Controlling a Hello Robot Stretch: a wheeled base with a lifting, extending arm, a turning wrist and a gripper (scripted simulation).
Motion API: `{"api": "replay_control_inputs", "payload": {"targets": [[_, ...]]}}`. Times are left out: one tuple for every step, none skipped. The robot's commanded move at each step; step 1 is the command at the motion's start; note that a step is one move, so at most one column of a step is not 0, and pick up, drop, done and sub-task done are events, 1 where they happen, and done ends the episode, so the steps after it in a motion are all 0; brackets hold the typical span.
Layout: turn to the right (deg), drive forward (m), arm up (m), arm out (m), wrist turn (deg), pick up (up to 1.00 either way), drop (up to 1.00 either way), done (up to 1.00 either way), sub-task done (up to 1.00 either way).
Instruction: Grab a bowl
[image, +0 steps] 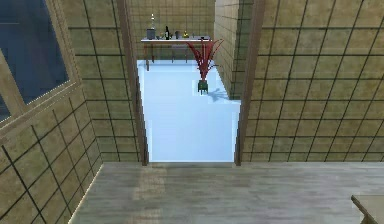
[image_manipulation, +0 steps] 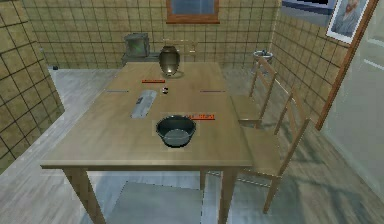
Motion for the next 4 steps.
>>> {"api": "replay_control_inputs", "payload": {"targets": [[0.0, 0.0, 0.5, 0.0, 0.0, 0.0, 0.0, 0.0, 0.0], [0.0, 0.0, 0.38, 0.0, 0.0, 0.0, 0.0, 0.0, 0.0], [0.0, 0.0, 0.0, 0.44, 0.0, 0.0, 0.0, 0.0, 0.0], [0.0, 0.0, 0.0, 0.0, 45.0, 0.0, 0.0, 0.0, 0.0]]}}
